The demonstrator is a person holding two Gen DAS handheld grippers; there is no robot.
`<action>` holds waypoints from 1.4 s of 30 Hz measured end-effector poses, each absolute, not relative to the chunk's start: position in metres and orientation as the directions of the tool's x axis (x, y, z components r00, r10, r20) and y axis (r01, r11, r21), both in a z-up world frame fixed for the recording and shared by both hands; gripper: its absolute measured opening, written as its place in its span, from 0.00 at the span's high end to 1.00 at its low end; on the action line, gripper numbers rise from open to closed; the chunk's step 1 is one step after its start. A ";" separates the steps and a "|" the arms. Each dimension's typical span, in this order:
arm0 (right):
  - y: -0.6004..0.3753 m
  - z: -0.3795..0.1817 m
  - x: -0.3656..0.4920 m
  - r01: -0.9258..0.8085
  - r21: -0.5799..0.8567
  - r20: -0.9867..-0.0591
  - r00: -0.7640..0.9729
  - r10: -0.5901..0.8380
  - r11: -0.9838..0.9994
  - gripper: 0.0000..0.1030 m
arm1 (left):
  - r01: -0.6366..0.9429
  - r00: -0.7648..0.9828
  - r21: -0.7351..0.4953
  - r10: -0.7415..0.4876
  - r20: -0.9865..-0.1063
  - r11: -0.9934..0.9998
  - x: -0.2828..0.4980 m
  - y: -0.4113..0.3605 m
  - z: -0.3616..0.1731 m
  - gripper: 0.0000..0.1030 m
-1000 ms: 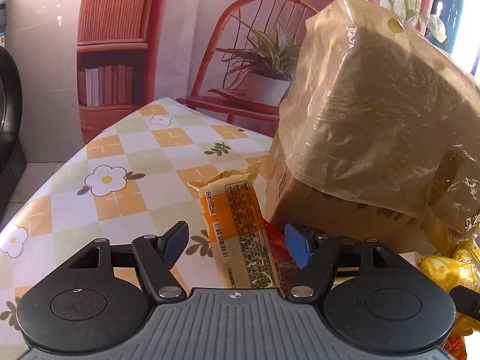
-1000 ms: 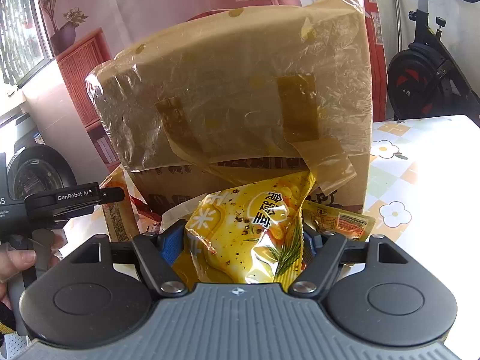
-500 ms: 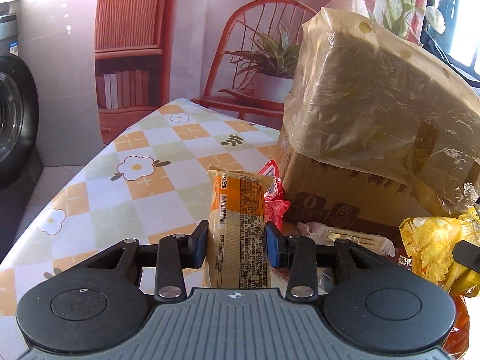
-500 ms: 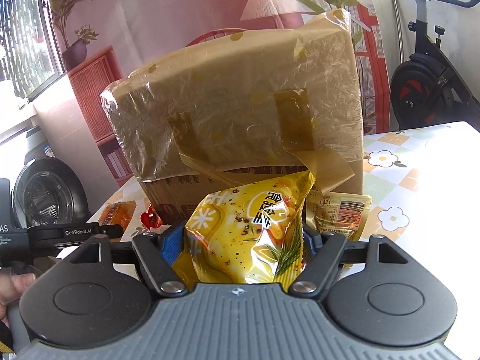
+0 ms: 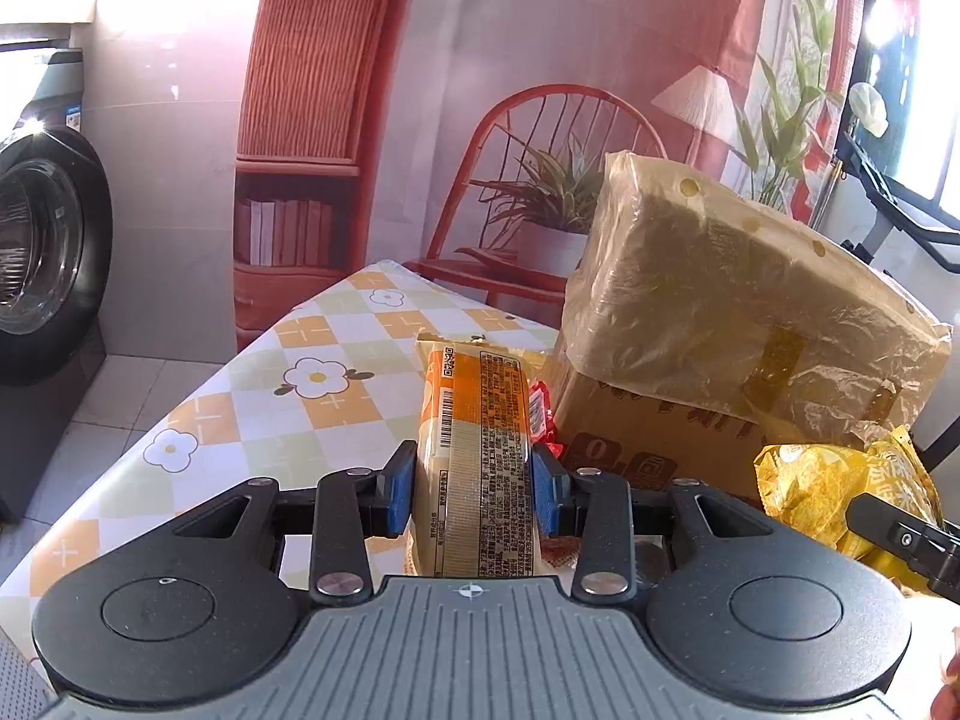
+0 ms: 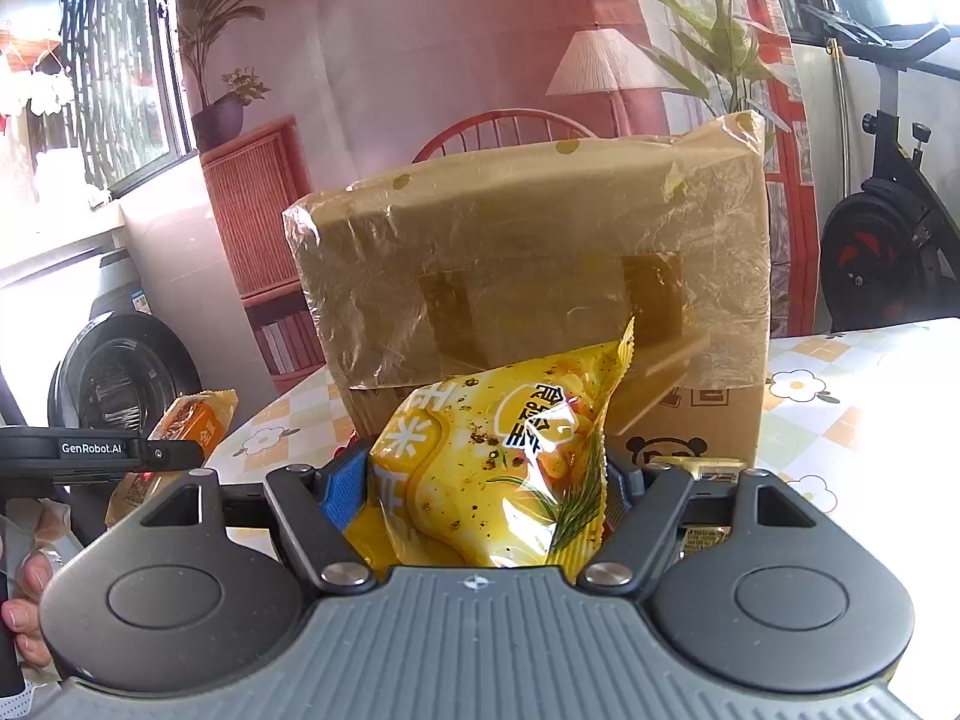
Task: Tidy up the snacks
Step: 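Grasp and lift the orange-striped bar with left gripper while right carries chip bag toward box, then open both grippers to drop the orange-striped bar and yellow chip bag into the box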
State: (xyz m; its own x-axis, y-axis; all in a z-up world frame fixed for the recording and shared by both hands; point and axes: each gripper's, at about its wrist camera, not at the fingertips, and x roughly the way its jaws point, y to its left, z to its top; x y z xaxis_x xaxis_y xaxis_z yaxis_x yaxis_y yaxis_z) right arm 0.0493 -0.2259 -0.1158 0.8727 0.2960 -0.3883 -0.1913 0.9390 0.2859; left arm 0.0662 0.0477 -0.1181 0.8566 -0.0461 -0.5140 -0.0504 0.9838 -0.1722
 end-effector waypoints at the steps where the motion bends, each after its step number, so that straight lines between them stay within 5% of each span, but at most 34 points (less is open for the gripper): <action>1: -0.226 -0.113 0.048 -0.201 0.295 -0.378 0.873 0.307 0.934 0.27 | -0.049 0.863 -0.167 -0.043 -0.504 0.985 0.064 0.046 -0.115 0.60; 12: -0.215 -0.089 0.039 -0.296 0.241 -0.290 0.887 0.360 0.924 0.27 | 0.006 0.892 -0.183 -0.088 -0.444 0.983 0.055 0.033 -0.094 0.60; 22: -0.231 -0.024 0.057 -0.314 0.171 -0.110 0.936 0.335 0.934 0.27 | 0.131 0.946 -0.189 -0.180 -0.271 0.973 0.075 0.013 -0.032 0.60; 27: -0.254 0.004 0.085 -0.265 0.203 -0.072 0.956 0.285 0.942 0.27 | 0.172 0.927 -0.235 -0.238 -0.290 0.957 0.108 0.000 -0.008 0.60; 36: -0.278 0.014 0.146 -0.144 0.116 -0.175 0.971 0.163 0.983 0.27 | 0.298 0.904 -0.206 -0.345 -0.251 0.932 0.177 -0.041 0.020 0.60; 42: -0.278 -0.005 0.188 -0.098 0.107 -0.278 0.952 0.125 0.989 0.27 | 0.305 0.875 -0.169 -0.345 -0.338 0.937 0.236 -0.068 0.008 0.60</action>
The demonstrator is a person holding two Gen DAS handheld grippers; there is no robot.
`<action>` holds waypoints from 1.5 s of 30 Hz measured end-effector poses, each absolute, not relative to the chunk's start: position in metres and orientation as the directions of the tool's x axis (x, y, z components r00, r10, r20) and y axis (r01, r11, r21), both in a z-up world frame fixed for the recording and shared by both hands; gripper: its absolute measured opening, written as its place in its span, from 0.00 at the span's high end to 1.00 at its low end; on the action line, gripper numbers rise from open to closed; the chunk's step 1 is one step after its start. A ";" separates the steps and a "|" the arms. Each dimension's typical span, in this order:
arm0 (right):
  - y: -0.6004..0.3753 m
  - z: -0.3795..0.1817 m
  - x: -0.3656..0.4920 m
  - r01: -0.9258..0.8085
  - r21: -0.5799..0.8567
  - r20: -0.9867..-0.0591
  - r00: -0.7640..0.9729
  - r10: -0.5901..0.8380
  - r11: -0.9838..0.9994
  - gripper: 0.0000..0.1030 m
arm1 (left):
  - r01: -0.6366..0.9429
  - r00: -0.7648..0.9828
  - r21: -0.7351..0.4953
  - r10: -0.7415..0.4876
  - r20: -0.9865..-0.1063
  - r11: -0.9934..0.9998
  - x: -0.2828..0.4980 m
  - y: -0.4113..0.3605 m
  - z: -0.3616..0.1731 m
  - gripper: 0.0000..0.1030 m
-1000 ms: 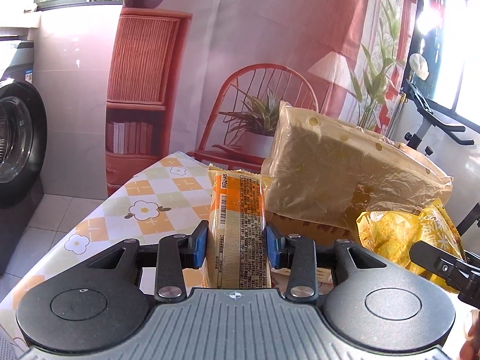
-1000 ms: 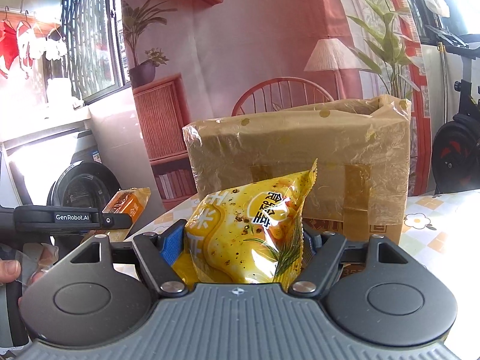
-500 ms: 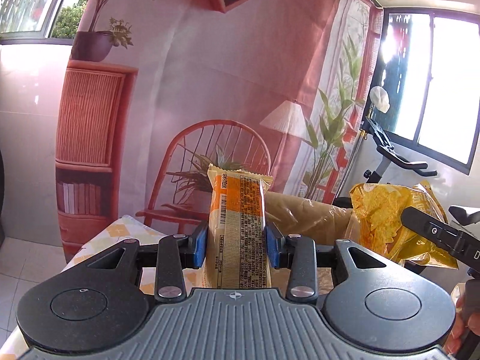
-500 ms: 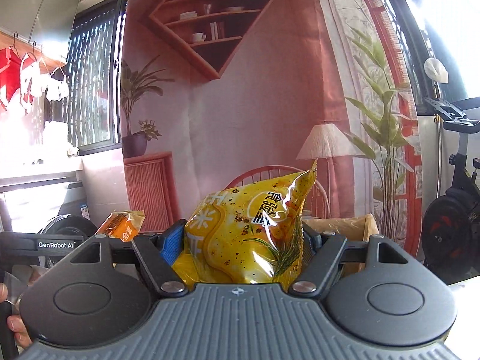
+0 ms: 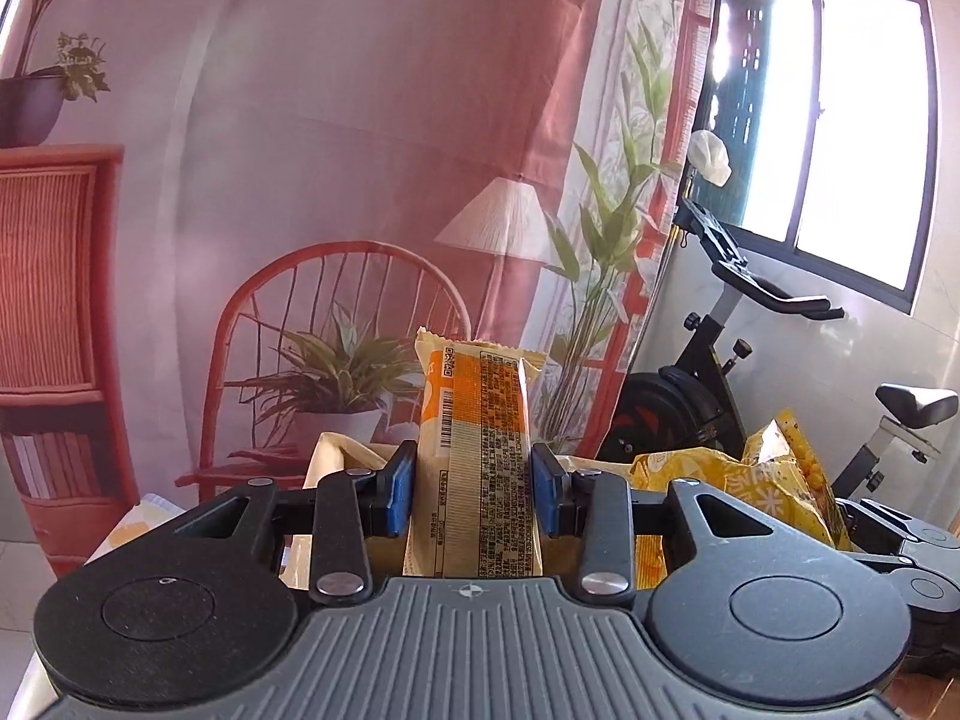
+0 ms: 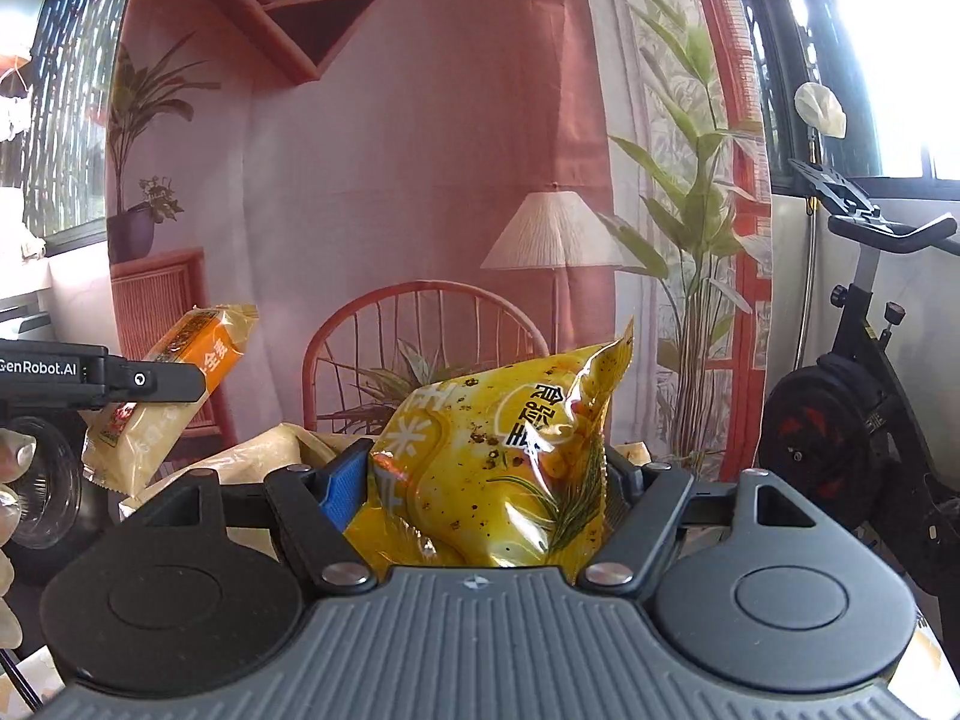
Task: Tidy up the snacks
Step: 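Open both grippers to drop the orange-striped bar and yellow chip bag into the box, then grasp the red packet with left gripper while right gripper grasps the gold foil packet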
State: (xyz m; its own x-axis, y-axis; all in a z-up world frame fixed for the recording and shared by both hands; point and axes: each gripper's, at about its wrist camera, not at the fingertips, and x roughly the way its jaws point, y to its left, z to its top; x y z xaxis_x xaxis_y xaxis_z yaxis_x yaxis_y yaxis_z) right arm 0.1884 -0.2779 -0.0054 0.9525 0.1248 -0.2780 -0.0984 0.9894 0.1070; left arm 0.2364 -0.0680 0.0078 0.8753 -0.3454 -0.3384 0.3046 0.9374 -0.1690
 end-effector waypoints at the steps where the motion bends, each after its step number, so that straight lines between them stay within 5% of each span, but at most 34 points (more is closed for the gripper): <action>1: -0.276 -0.009 0.193 -0.101 0.089 -0.291 0.949 0.123 0.991 0.27 | 0.303 0.869 -0.159 -0.341 -0.357 0.940 0.246 -0.070 0.004 0.60; 6: -0.270 -0.020 0.212 -0.136 0.059 -0.359 0.922 0.148 0.989 0.25 | 0.308 0.844 -0.144 -0.340 -0.414 0.940 0.265 -0.074 -0.012 0.57; 8: -0.269 -0.020 0.214 -0.154 0.074 -0.368 0.914 0.170 0.985 0.24 | 0.286 0.844 -0.159 -0.327 -0.424 0.945 0.266 -0.069 -0.014 0.44; 18: -0.276 0.004 0.178 -0.157 0.108 -0.300 0.936 0.183 0.982 0.24 | 0.215 0.873 -0.134 -0.252 -0.418 0.967 0.230 -0.019 0.004 0.44; 33: -0.256 -0.023 0.117 -0.188 0.154 -0.351 0.907 0.232 0.970 0.35 | 0.104 0.871 -0.120 -0.148 -0.469 0.987 0.161 0.065 -0.008 0.45; 45: -0.243 -0.075 0.068 -0.174 0.193 -0.437 0.866 0.243 0.966 0.37 | 0.131 0.818 -0.150 -0.193 -0.542 0.980 0.116 0.063 -0.063 0.45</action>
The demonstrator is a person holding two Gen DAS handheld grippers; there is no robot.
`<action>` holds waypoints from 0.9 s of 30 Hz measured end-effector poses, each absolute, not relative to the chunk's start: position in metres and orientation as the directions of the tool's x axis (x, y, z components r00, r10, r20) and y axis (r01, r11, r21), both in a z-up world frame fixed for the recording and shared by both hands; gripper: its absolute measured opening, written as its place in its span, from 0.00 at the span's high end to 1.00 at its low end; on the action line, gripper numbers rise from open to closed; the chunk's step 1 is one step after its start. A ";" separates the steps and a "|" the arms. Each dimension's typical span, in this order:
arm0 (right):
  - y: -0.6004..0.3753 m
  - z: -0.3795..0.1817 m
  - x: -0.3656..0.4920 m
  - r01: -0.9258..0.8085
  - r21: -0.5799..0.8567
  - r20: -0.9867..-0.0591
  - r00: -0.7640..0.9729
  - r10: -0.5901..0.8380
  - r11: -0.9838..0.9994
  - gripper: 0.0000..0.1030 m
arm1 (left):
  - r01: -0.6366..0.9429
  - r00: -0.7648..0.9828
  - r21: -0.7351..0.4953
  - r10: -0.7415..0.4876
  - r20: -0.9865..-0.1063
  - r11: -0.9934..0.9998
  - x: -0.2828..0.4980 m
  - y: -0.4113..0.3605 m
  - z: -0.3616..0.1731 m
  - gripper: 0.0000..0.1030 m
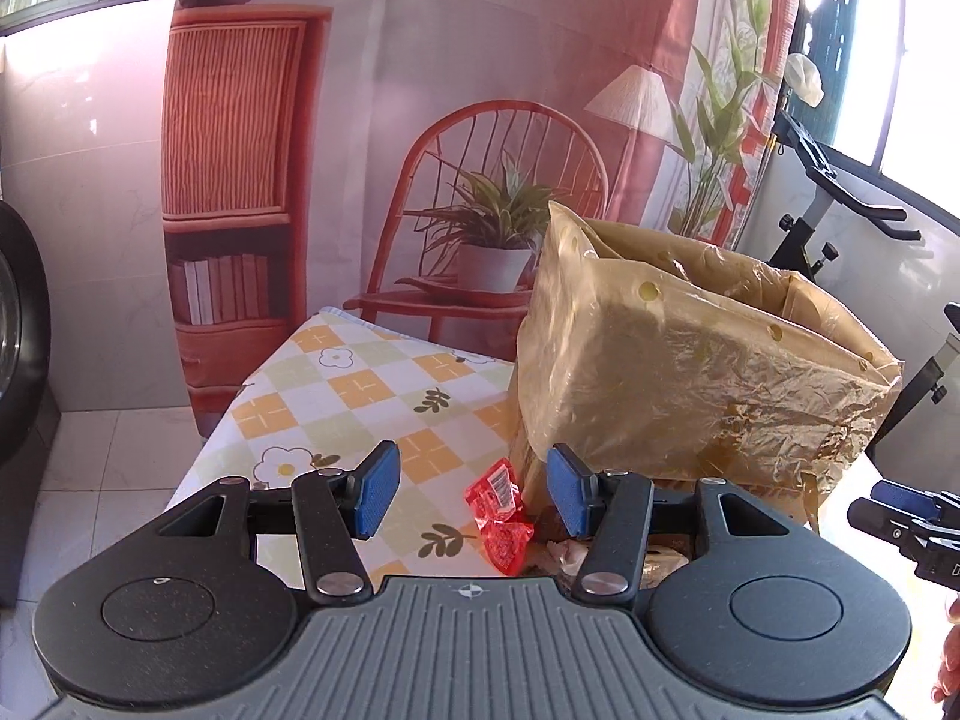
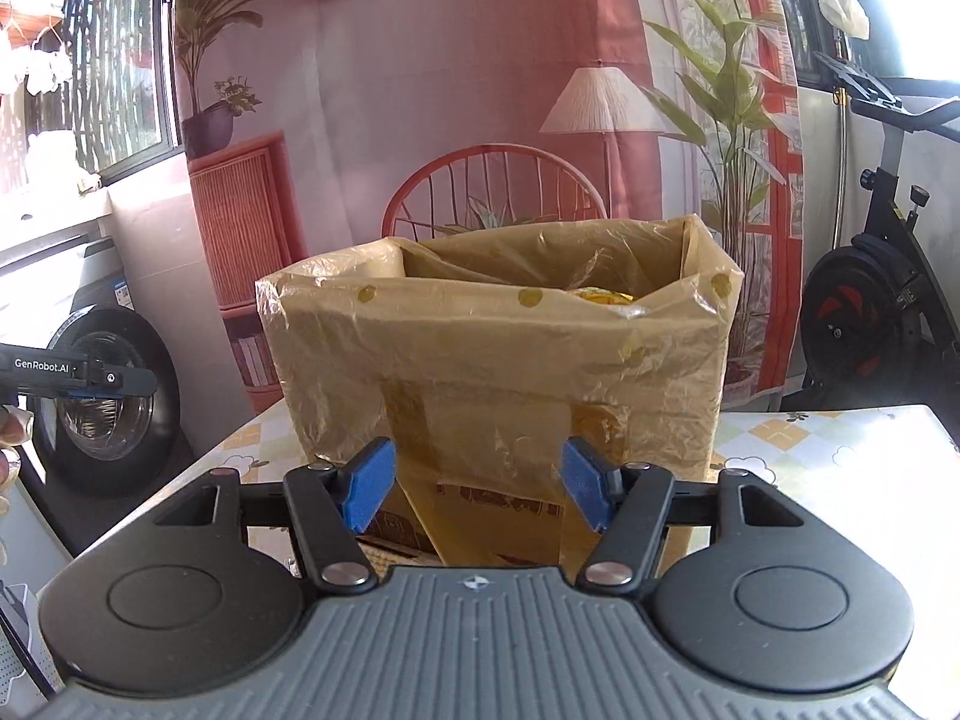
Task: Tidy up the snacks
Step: 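Grasp the red packet with left gripper while right gripper grasps the gold foil packet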
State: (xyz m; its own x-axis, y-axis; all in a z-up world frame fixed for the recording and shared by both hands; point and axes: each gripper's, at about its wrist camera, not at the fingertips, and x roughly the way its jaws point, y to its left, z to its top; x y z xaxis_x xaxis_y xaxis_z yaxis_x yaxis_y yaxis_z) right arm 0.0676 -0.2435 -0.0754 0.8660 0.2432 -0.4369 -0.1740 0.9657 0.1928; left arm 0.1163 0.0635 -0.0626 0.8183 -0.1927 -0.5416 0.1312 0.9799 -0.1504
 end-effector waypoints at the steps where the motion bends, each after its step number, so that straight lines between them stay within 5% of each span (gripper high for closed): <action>1: -0.243 -0.081 0.064 -0.170 0.197 -0.448 0.860 0.243 0.966 0.37 | 0.136 0.814 -0.149 -0.196 -0.547 0.979 0.114 0.061 -0.067 0.45; 27: -0.269 -0.202 0.126 -0.083 0.087 -0.707 0.697 0.120 0.993 0.33 | 0.114 0.742 -0.140 -0.178 -0.647 0.984 0.180 0.057 -0.149 0.45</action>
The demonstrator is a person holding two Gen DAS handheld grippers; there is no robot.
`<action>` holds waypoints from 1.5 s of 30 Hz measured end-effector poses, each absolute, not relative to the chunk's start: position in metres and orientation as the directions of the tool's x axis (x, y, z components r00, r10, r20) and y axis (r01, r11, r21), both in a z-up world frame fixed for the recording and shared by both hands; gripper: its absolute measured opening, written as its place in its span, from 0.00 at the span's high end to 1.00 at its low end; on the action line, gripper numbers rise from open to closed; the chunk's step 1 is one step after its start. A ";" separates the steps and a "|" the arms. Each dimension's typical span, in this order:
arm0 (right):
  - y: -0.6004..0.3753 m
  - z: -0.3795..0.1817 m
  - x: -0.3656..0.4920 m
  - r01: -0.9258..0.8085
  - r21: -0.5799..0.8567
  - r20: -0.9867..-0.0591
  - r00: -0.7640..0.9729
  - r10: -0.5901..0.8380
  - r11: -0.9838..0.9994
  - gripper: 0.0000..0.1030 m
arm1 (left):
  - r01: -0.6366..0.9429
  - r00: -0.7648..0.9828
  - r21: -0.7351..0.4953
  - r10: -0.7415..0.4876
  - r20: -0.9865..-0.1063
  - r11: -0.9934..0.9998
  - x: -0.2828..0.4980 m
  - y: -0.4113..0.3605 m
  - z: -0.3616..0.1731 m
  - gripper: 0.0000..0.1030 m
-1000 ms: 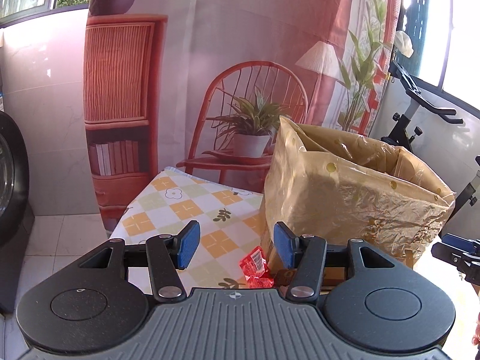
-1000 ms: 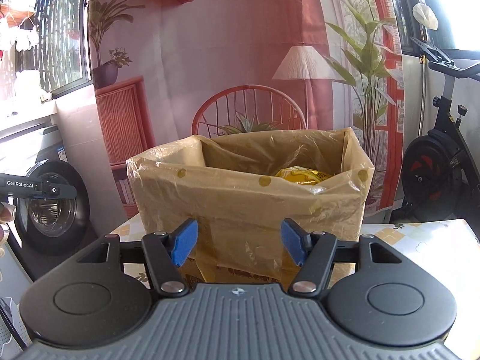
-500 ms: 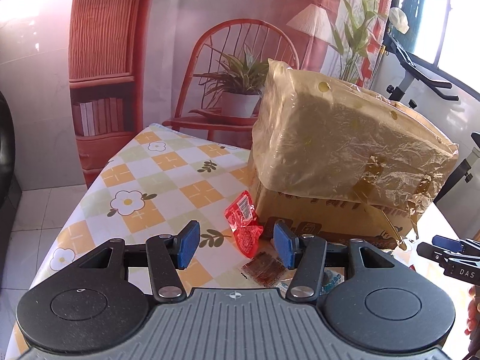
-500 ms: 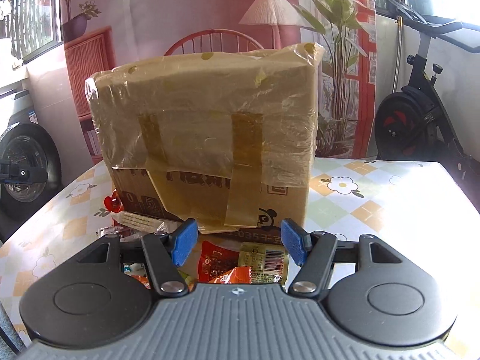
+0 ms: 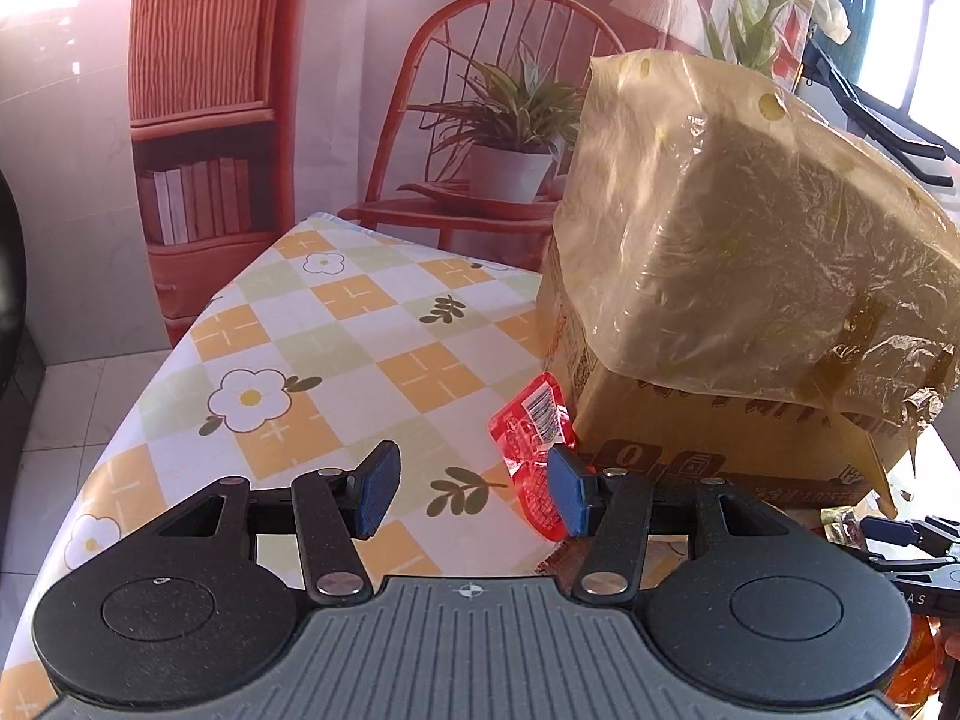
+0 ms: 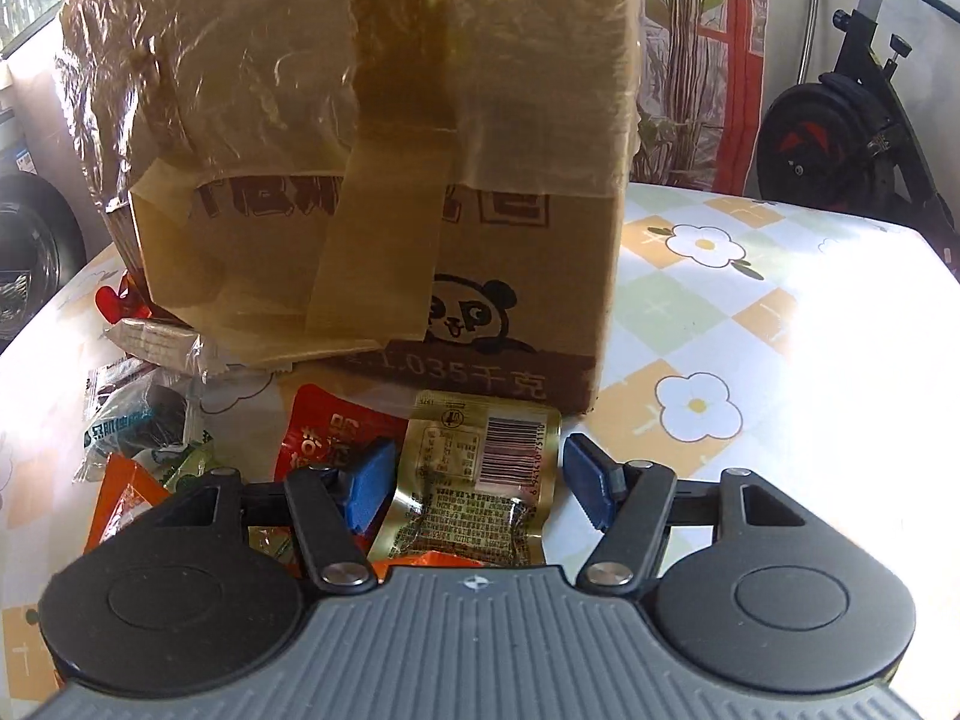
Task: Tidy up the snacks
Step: 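Grasp the red packet with left gripper while right gripper grasps the gold foil packet, then lift both held packets and carry them over the lined box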
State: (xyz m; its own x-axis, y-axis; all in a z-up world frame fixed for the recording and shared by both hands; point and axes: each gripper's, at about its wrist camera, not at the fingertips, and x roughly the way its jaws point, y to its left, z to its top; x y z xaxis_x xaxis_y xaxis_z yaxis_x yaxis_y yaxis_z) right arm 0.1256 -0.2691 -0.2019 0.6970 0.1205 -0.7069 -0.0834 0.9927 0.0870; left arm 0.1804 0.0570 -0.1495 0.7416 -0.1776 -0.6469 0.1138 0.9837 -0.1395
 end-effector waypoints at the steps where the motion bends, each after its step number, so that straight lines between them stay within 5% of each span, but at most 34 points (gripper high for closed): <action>1: -0.266 -0.203 0.124 -0.089 0.064 -0.707 0.699 0.108 0.994 0.33 | 0.114 0.738 -0.144 -0.181 -0.650 0.983 0.182 0.057 -0.153 0.45; 9: -0.260 -0.211 0.100 -0.055 0.045 -0.660 0.748 0.071 0.997 0.33 | 0.158 0.714 -0.149 -0.217 -0.666 0.976 0.189 0.045 -0.169 0.45; 11: -0.255 -0.212 0.093 -0.078 0.030 -0.640 0.765 0.079 0.996 0.44 | 0.170 0.709 -0.140 -0.220 -0.669 0.975 0.189 0.043 -0.174 0.45; 14: -0.250 -0.212 0.087 -0.107 0.025 -0.623 0.776 0.099 0.994 0.46 | 0.192 0.707 -0.128 -0.228 -0.670 0.973 0.189 0.040 -0.177 0.45; 34: -0.253 -0.211 0.092 -0.124 0.039 -0.618 0.777 0.121 0.992 0.46 | 0.199 0.706 -0.127 -0.232 -0.670 0.972 0.212 0.015 -0.195 0.44; 36: -0.253 -0.211 0.092 -0.124 0.040 -0.618 0.776 0.122 0.992 0.46 | 0.174 0.681 -0.141 -0.222 -0.698 0.975 0.222 0.015 -0.204 0.51; 39: -0.253 -0.211 0.093 -0.125 0.044 -0.618 0.776 0.125 0.991 0.46 | 0.184 0.683 -0.134 -0.225 -0.695 0.974 0.224 0.017 -0.210 0.85; 45: -0.254 -0.211 0.093 -0.128 0.052 -0.620 0.774 0.132 0.990 0.45 | 0.211 0.708 -0.124 -0.239 -0.665 0.970 0.201 0.023 -0.201 0.88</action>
State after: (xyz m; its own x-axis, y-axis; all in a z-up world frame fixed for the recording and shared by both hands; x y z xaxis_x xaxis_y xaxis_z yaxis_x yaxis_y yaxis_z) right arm 0.0931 -0.2536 -0.2115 0.7735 0.1322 -0.6198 -0.1276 0.9905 0.0520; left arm 0.2012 0.0230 -0.2005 0.7077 -0.2389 -0.6649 0.2112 0.9696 -0.1237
